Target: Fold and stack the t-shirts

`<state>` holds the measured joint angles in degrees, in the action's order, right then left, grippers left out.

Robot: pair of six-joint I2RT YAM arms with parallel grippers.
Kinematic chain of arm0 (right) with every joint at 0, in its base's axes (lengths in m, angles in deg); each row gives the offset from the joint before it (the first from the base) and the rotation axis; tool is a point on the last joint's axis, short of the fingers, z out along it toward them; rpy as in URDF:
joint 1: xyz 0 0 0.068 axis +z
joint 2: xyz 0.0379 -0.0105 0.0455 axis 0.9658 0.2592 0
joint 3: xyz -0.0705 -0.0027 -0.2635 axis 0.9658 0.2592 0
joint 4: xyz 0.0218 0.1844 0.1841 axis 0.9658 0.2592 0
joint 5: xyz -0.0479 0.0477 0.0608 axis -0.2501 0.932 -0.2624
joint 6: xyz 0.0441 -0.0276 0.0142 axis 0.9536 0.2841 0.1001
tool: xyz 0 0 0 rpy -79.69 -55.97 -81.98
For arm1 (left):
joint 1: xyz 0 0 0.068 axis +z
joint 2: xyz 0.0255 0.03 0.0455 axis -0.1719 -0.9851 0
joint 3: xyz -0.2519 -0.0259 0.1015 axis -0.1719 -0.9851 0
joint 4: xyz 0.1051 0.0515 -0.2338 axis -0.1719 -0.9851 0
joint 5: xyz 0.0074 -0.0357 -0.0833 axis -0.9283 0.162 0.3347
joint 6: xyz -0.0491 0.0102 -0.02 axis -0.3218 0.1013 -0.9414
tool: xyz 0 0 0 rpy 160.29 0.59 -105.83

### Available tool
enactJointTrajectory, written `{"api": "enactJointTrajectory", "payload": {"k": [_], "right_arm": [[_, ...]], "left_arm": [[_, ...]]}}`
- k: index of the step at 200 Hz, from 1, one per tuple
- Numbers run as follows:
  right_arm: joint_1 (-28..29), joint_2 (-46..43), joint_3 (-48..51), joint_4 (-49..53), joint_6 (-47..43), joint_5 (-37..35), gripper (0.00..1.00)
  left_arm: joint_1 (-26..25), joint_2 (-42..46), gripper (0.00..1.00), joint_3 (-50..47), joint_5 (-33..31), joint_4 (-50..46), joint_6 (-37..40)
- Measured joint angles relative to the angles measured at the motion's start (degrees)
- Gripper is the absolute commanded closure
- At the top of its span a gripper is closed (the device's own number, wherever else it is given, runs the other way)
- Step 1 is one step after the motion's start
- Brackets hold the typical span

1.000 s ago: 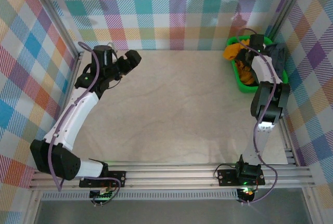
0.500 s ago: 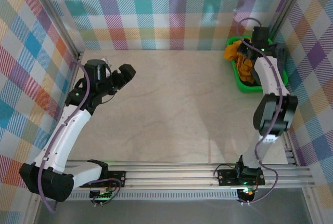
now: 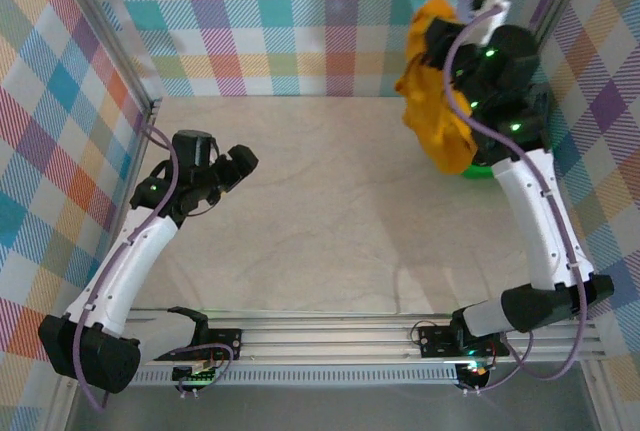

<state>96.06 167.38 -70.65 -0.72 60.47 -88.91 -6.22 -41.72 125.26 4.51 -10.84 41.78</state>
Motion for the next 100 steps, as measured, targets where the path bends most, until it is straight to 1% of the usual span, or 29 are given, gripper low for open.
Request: {"api": "enactJointTrajectory", "payload": {"k": [20, 37, 42, 52, 59, 78, 88, 100], "right_arm": [[11.08, -1.20, 5.95, -0.57, 0.48, -1.29, 1.00], [18.14, 0.85, 10.91, -0.44, 2.49, -1.20, 1.00], [19.82, 2.43, 11.85, -0.48, 3.13, -0.90, 0.94], [22.77, 6.80, 12.96, -0.50, 4.57, 0.74, 0.74], [24.15, 10.36, 13.38, -0.48, 5.77, 2.36, 0.64], [26.49, 19.26, 14.19, 0.87, 8.96, 6.99, 0.51], [26.75, 21.46, 15.37, 2.47, 10.29, 7.93, 0.42], [26.40, 21.64, 17.31, 4.81, 10.58, 8.11, 0.39]], "left_arm": [[0.00, 1.38, 0.10, 1.86, -4.31, -2.84, 0.24], [0.02, 2.78, 0.11, 2.67, -7.02, -4.50, 0.42], [0.00, 3.23, 0.11, 2.69, -7.74, -5.05, 0.37], [0.00, 4.04, 0.11, 2.69, -9.16, -6.34, 0.35], [0.00, 4.44, 0.11, 2.67, -10.05, -7.43, 0.24], [0.00, 5.01, 0.11, 2.58, -11.30, -10.12, 0.07], [0.00, 5.25, 0.11, 2.23, -11.26, -10.95, -0.04], [0.00, 5.62, 0.11, 1.14, -10.82, -11.39, -0.09]]}}
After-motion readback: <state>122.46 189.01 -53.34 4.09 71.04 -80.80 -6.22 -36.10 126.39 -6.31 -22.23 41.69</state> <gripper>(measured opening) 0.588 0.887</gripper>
